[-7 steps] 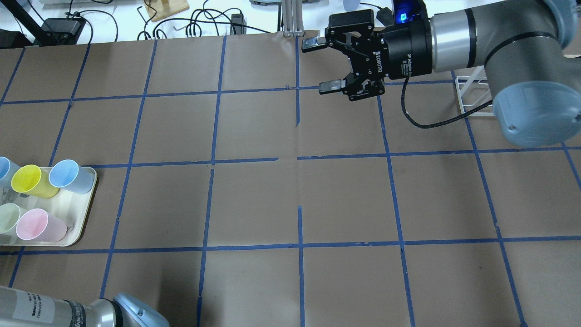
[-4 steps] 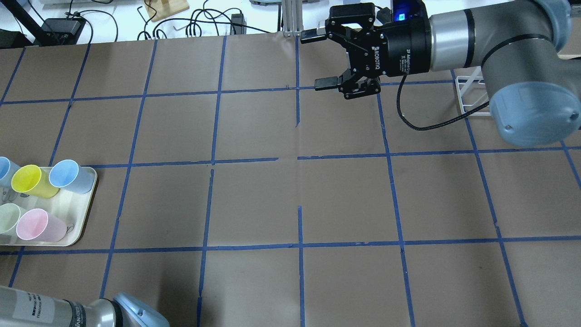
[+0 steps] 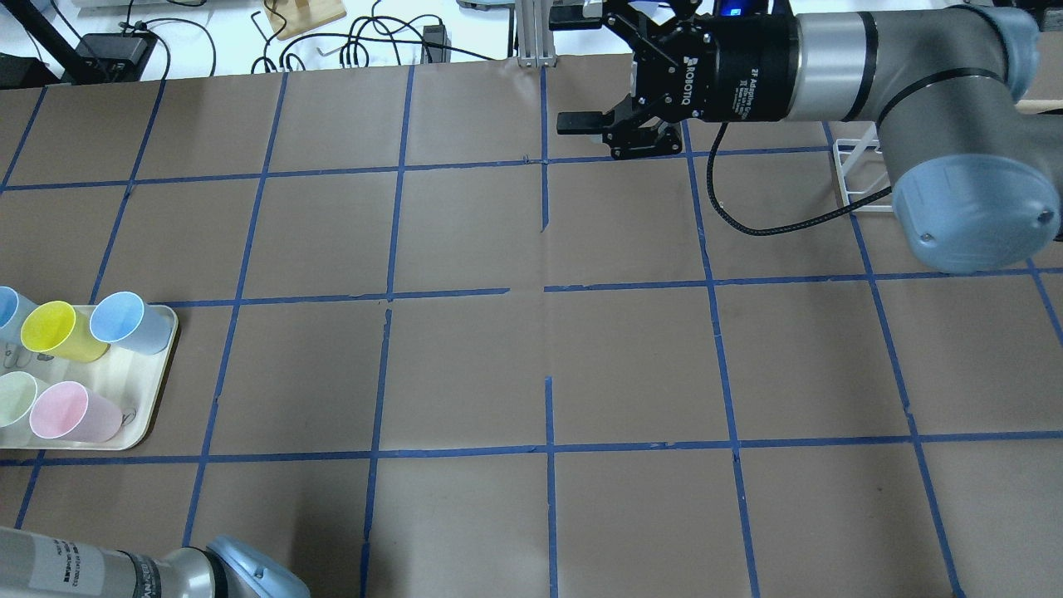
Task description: Transfer IKEA cup to right arm and place on rack
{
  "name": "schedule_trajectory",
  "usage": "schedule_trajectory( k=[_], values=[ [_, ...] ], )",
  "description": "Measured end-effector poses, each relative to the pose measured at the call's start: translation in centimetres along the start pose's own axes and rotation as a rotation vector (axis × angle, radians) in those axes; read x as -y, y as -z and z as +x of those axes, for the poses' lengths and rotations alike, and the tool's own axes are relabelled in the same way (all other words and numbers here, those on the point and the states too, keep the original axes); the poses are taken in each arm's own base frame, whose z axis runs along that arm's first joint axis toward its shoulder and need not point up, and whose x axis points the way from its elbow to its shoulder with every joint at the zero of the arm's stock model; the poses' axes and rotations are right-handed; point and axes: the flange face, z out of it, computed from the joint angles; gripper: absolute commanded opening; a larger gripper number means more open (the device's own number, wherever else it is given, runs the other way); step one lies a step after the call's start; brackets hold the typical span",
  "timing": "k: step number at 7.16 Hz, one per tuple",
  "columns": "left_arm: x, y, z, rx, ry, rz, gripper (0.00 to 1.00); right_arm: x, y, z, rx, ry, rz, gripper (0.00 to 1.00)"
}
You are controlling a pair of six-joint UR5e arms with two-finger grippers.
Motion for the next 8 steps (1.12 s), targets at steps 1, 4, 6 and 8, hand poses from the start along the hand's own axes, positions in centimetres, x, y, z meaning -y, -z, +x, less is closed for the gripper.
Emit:
schedule_trajectory(
  k=[1, 4, 6, 8],
  values=[
    [1.0, 2.8, 0.4, -0.032, -0.011, -0.011, 0.0, 0.0, 0.0, -0.1, 0.016, -0.001, -0.002, 1.0],
    [6.2, 12.5, 6.9, -0.196, -0.073, -0.01, 0.0, 0.0, 0.0, -0.1, 0.021, -0.016, -0.003, 1.0],
    [8.7, 14.7, 12.9, -0.42, -0.06, 0.054, 0.0, 0.1, 0.1, -0.2, 0.022, -0.052, -0.001, 1.0],
    [10.3, 13.8, 18.6, -0.732, 0.044, 0.062, 0.0, 0.6, 0.3, 0.1, 0.024, -0.075, 0.002, 1.0]
  ],
)
